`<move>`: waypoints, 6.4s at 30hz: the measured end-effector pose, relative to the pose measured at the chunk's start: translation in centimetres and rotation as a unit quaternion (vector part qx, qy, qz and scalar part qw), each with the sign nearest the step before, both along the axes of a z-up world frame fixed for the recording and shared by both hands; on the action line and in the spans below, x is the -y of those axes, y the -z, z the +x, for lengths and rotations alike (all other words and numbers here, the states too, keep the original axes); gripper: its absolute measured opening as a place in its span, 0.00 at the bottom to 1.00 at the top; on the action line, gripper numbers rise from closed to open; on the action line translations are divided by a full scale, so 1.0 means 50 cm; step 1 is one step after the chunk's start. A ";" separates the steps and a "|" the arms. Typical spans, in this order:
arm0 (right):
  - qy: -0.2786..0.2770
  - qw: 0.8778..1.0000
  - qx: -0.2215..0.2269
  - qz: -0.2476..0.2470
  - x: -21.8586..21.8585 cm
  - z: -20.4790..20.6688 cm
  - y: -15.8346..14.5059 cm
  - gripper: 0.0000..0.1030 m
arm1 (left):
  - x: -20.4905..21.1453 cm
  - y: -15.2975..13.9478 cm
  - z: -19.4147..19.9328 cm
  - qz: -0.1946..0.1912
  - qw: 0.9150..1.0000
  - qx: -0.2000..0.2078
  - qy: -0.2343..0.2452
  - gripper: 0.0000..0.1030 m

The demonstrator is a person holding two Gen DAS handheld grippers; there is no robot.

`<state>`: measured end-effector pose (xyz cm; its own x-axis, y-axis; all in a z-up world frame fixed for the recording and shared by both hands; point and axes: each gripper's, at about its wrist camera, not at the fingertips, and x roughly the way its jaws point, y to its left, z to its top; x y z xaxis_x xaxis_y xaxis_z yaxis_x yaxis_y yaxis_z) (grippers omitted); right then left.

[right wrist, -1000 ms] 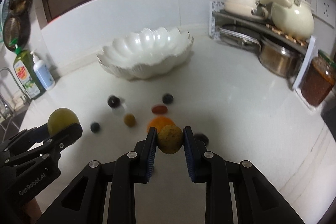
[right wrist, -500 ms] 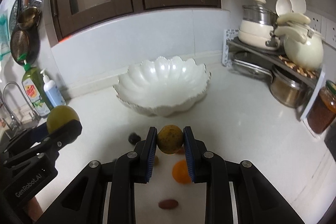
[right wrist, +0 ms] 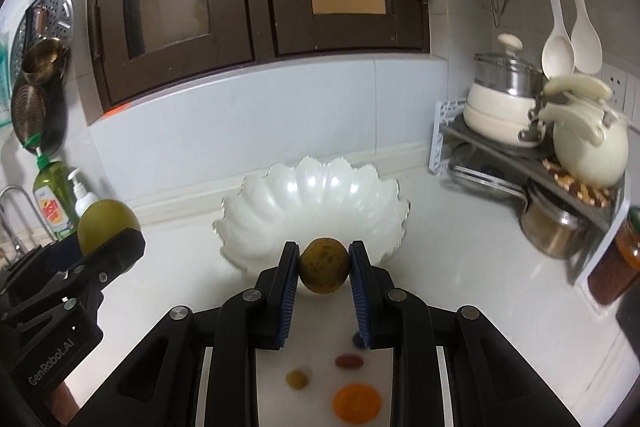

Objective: Organize fruits
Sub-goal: 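Carry the green apple and brown fruit with both tools into the white bowl, then open both grippers to release the fruits into the bowl, then withdraw both tools from the bowl back toward the remaining fruits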

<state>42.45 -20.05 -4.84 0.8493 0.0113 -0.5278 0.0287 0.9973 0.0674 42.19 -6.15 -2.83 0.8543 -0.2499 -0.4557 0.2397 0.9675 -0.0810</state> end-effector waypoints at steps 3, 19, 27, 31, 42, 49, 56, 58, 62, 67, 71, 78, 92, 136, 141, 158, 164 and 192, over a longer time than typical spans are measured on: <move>0.000 1.000 -0.002 0.001 0.007 0.030 -0.008 0.26 | 0.006 -0.008 0.029 0.008 1.000 0.004 0.005 0.48; 0.005 0.999 -0.039 -0.010 0.050 0.205 -0.029 0.26 | 0.049 -0.035 0.207 0.039 0.998 -0.022 0.035 0.48; 0.000 0.996 -0.087 -0.020 0.063 0.299 -0.006 0.26 | 0.067 -0.016 0.304 0.043 0.995 -0.079 0.040 0.48; -0.003 0.994 -0.106 -0.024 0.067 0.336 0.006 0.26 | 0.077 -0.004 0.343 0.053 0.993 -0.100 0.042 0.48; -0.010 0.980 -0.198 -0.004 0.077 0.449 0.092 0.26 | 0.110 0.075 0.446 0.069 0.980 -0.183 0.047 0.48; -0.012 0.970 -0.243 -0.007 0.078 0.486 0.154 0.26 | 0.133 0.123 0.489 0.086 0.970 -0.220 0.050 0.48; -0.014 0.963 -0.269 -0.016 0.079 0.508 0.187 0.26 | 0.147 0.176 0.524 0.102 0.957 -0.265 0.052 0.48; -0.016 0.960 -0.278 -0.020 0.078 0.513 0.195 0.26 | 0.149 0.191 0.533 0.105 0.953 -0.280 0.055 0.48; -0.016 0.955 -0.296 -0.022 0.080 0.525 0.215 0.26 | 0.153 0.217 0.542 0.105 0.947 -0.300 0.056 0.48; -0.017 0.950 -0.312 -0.023 0.082 0.531 0.236 0.26 | 0.155 0.231 0.545 0.112 0.943 -0.309 0.052 0.48; -0.020 0.948 -0.316 -0.021 0.081 0.536 0.245 0.27 | 0.161 0.241 0.549 0.118 0.938 -0.320 0.058 0.48; -0.007 0.952 -0.304 -0.030 0.090 0.535 0.227 0.44 | 0.161 0.217 0.541 0.139 0.943 -0.298 0.043 0.58; -0.004 0.970 -0.242 -0.018 0.094 0.435 0.103 0.44 | 0.118 0.098 0.442 0.101 0.967 -0.233 0.029 0.66; 0.007 0.999 -0.009 -0.043 0.017 -0.026 -0.103 0.45 | 0.005 -0.092 0.014 0.036 0.998 -0.052 0.024 0.71; 0.009 0.999 0.010 -0.048 0.004 -0.060 -0.102 0.45 | -0.004 -0.086 -0.019 0.042 0.998 -0.040 0.022 0.71; 0.017 0.999 0.006 -0.038 -0.005 -0.143 -0.043 0.45 | -0.016 -0.029 -0.095 0.052 0.997 -0.045 0.032 0.71; 0.021 0.999 -0.010 -0.036 -0.005 -0.158 -0.012 0.45 | -0.015 -0.001 -0.106 0.067 0.996 -0.047 0.031 0.71; 0.008 0.992 -0.123 -0.018 -0.001 -0.159 0.144 0.45 | -0.005 0.146 -0.126 0.103 0.986 -0.129 0.040 0.71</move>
<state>34.48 -20.01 -12.06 0.6949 -0.0242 -0.7187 0.0553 0.9983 0.0199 35.90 -5.89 -10.13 0.6852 -0.1916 -0.7027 0.3130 0.9486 0.0466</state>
